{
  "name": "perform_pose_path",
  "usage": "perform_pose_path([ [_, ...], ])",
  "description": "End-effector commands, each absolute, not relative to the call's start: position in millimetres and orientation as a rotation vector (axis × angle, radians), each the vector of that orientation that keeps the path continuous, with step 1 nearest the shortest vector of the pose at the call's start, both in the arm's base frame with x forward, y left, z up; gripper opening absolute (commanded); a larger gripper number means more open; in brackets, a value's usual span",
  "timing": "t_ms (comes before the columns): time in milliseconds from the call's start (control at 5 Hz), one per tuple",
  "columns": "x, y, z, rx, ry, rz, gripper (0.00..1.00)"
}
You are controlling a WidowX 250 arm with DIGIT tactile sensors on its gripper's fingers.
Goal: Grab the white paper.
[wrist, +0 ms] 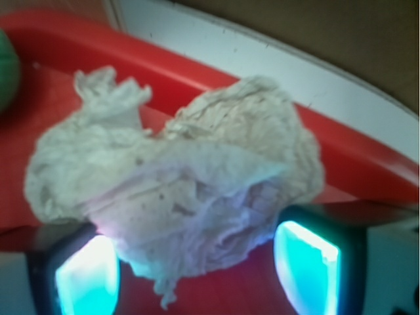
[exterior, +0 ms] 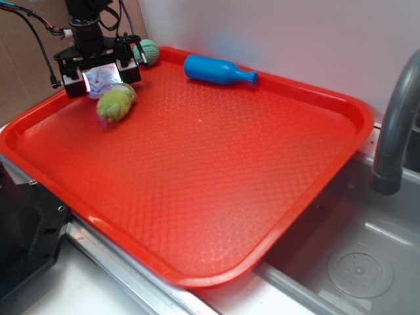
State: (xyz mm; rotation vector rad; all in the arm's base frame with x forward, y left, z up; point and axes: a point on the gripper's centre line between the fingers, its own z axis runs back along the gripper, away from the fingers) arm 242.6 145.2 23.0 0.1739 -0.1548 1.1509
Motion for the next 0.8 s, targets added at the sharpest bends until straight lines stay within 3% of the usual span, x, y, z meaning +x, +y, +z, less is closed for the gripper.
perform_pose_path([
  [0,239.9,150.1,8.3,0.224,-0.143,1.144,0.69],
  [200,239.1,150.4,0.4,0.251,-0.122,1.143,0.0],
  [600,237.7,148.5,2.4,0.236,-0.128,1.125,0.0],
])
